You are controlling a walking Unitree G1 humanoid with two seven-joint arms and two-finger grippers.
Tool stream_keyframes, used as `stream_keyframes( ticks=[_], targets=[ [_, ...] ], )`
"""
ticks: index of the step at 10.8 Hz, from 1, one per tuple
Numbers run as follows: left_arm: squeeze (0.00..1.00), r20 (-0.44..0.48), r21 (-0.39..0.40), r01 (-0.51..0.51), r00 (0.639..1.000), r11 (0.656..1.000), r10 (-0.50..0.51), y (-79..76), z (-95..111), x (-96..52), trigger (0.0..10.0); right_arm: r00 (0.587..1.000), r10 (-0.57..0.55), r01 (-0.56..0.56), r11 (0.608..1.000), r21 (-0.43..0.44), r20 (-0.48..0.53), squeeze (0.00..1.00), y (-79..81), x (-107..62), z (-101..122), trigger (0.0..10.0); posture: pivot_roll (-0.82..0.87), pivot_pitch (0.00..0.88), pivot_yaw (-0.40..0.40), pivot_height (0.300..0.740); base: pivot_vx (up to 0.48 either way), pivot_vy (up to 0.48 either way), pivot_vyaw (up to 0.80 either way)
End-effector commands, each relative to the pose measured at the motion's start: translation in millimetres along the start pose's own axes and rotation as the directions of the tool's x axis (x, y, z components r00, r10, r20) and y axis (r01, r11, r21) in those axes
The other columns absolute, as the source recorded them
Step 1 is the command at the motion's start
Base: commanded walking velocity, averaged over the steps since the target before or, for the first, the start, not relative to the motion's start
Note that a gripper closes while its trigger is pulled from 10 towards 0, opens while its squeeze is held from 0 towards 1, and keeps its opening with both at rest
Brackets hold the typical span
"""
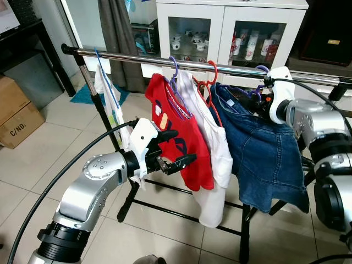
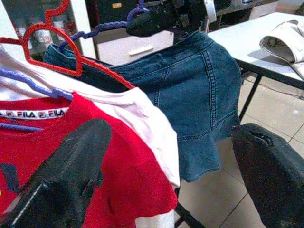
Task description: Hang hanger
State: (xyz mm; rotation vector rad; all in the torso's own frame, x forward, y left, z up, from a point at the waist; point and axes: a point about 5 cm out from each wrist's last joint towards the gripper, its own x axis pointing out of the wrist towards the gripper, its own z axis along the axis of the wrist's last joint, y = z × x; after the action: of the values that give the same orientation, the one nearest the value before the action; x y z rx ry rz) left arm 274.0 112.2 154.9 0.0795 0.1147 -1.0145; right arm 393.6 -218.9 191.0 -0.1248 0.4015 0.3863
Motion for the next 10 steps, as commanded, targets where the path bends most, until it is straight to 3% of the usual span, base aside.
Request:
stream_keyframes(
  ticks=[1, 10],
  targets=[
    [0.00, -0.015, 0.001, 0.008, 1.000, 1.000, -0.008, 0.9, -0.5, -0.3, 10.0, 1.000, 0.005, -0.005, 1.000, -0.010, 0.000, 0.00, 1.6, 0.9, 6.3, 0.0, -0.07, 0.000, 0.065, 0.740, 0.000, 0.000, 0.00],
    [0.00, -0.021, 0.005, 0.010, 1.000, 1.000, -0.010, 2.5, -1.4, -1.2, 10.0, 1.000, -0.024, 0.024, 1.000, 0.000, -0.012, 0.00, -3.1, -0.7, 0.4, 0.0, -0.07, 0.000, 0.080, 0.740, 0.000, 0.000, 0.00]
  ],
)
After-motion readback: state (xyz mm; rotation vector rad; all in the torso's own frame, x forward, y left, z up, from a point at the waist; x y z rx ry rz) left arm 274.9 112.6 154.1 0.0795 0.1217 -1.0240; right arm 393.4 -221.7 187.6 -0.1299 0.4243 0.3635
